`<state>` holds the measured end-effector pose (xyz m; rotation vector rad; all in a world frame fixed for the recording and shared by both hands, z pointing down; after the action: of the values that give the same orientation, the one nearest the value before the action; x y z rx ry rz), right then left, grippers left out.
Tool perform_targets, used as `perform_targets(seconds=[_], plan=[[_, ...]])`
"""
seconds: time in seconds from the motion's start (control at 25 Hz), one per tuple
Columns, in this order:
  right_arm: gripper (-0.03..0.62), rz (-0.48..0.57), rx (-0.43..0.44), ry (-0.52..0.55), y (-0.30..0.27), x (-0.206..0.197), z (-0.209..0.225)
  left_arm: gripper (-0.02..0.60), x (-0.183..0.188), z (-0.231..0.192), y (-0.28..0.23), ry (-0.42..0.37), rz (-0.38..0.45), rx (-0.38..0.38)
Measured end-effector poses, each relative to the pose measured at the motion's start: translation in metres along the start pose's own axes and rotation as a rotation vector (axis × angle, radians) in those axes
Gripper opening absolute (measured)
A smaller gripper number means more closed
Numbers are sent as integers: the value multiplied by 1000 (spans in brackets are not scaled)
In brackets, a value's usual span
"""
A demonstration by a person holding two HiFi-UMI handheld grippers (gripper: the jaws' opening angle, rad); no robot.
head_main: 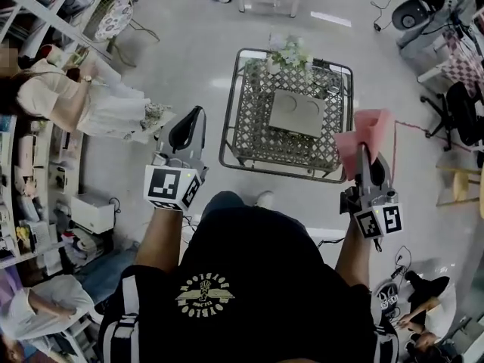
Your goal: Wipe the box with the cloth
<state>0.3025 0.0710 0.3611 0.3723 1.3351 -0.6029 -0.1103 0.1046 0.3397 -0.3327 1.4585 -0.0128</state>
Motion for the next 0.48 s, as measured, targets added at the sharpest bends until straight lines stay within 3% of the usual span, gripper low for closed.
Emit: perform_targets(seconds=[0.2, 0.48], plan=[[17, -13, 21, -19, -16, -2, 5, 0, 1, -5, -6, -1, -20, 16], [17, -49, 15, -39, -48, -9, 0, 0, -2, -27, -38, -1, -32, -29]])
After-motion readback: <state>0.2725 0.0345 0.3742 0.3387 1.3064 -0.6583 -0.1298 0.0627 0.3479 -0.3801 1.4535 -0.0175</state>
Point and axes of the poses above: the fingertips, and each gripper's own axes: y backward along the fingers, z to its right, x out of its top, the point moved 9 cm from there along y, backward along the fingers, and after that the axes turned 7 degrees about -z, right-handed, at the moved point
